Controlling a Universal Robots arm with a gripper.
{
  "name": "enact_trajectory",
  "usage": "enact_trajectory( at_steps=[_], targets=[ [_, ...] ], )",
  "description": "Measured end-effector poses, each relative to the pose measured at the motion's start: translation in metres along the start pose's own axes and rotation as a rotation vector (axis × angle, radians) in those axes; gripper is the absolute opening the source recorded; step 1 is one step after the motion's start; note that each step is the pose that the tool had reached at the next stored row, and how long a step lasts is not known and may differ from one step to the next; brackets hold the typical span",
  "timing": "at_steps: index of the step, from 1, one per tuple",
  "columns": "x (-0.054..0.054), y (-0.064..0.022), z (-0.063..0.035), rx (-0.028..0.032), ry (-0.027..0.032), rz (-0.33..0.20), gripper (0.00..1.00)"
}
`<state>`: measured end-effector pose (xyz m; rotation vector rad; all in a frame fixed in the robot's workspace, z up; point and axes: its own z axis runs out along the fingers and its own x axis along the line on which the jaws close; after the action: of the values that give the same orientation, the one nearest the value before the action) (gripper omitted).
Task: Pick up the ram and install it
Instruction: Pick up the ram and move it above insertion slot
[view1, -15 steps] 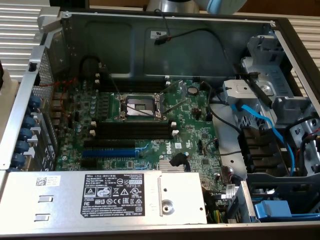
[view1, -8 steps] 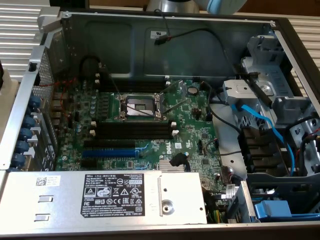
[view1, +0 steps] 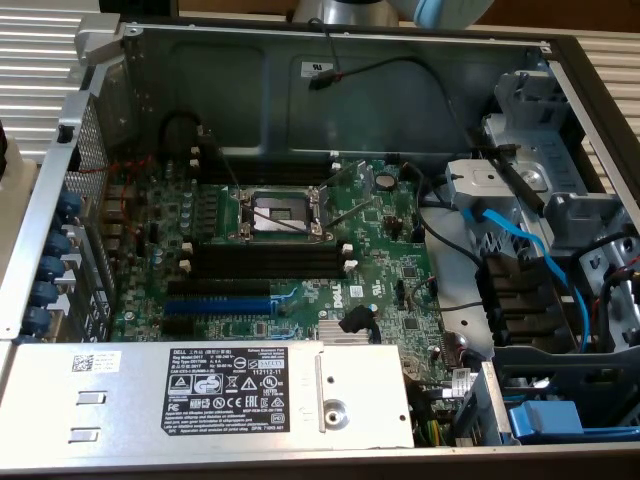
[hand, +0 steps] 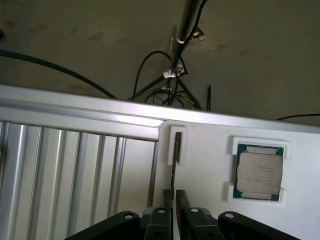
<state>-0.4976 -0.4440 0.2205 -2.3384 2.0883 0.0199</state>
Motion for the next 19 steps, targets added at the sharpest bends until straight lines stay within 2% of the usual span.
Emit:
enact_trajectory(
  at_steps=[2,3,5,6,16,19],
  targets=[
    [0.0,0.0,0.0,0.0,0.0,0.0,0.2],
    [0.0,0.0,0.0,0.0,0.0,0.0,0.26],
    [0.0,0.0,0.0,0.0,0.0,0.0,0.26],
    [0.0,0.0,0.0,0.0,0.0,0.0,0.32],
    [0.0,-0.0002,0.0032,-0.0004,0.0,0.0,0.32],
    [0.0001,-0.0012,0.0044,-0.0066,-0.0005,0.0,0.32]
  ],
)
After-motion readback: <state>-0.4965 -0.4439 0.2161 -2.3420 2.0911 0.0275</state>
